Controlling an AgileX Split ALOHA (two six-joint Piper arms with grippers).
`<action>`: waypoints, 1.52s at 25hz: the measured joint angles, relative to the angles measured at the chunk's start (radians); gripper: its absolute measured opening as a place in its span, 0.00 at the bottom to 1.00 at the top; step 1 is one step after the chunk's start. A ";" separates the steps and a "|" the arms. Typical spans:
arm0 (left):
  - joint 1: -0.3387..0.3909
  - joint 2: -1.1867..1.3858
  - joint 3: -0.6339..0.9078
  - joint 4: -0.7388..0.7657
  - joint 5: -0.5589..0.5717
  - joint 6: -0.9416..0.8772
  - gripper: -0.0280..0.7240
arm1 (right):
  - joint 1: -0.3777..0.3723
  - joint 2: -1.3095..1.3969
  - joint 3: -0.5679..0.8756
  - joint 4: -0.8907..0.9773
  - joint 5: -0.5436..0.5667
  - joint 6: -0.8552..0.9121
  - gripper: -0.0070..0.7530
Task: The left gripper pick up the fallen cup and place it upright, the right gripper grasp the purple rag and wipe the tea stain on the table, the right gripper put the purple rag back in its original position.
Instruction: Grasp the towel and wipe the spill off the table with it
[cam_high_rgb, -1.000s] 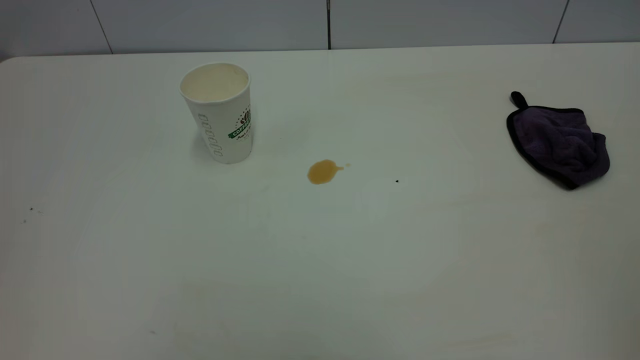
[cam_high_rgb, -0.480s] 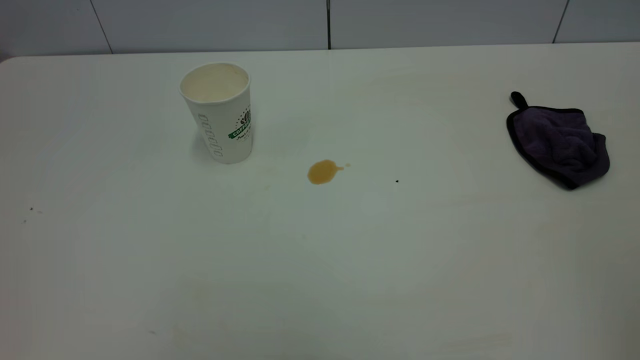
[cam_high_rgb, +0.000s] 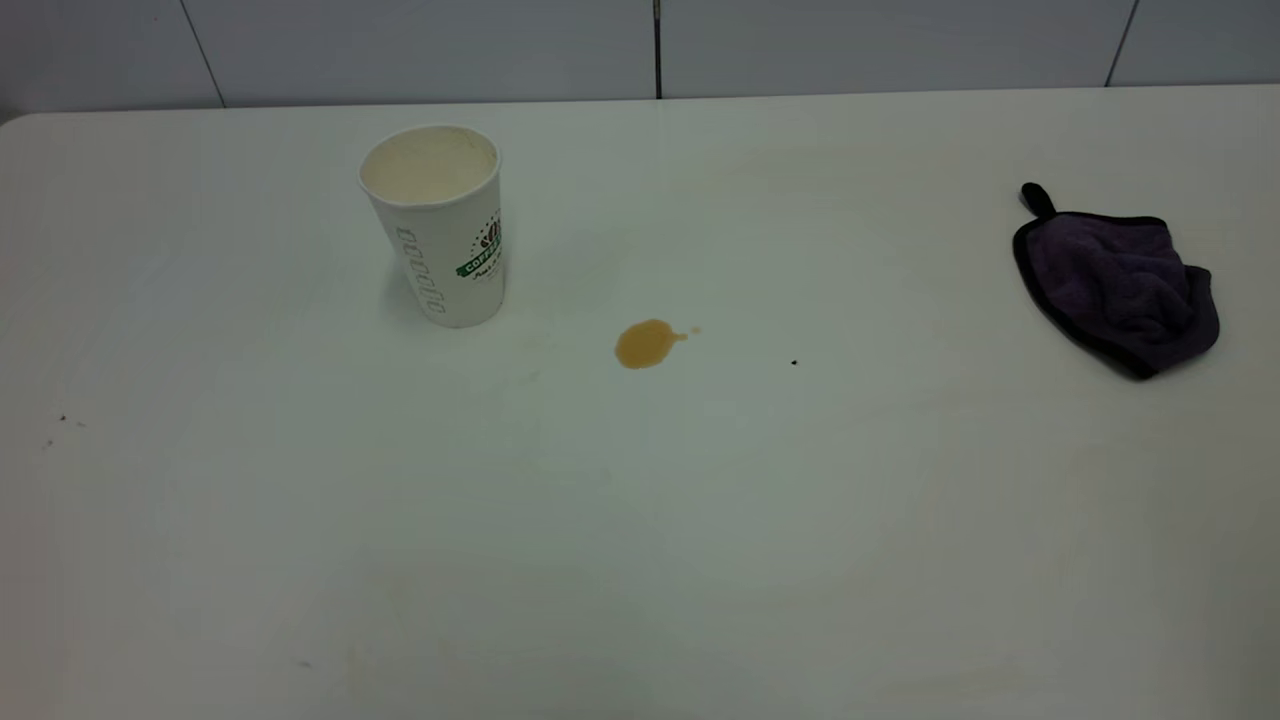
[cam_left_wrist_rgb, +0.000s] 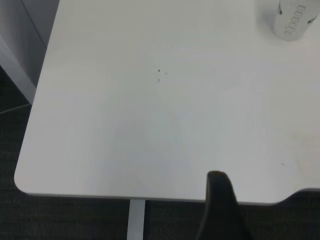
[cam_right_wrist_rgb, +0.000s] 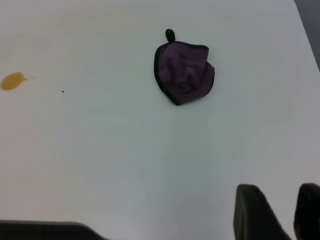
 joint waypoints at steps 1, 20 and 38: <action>0.000 0.000 0.000 0.000 0.000 0.000 0.73 | 0.000 0.000 0.000 0.000 0.000 0.000 0.32; 0.000 -0.001 0.000 0.000 0.000 0.000 0.73 | 0.000 0.000 0.000 0.000 0.000 0.000 0.32; 0.000 -0.001 0.000 0.000 0.002 0.000 0.73 | 0.000 0.574 -0.186 -0.213 -0.112 0.060 0.80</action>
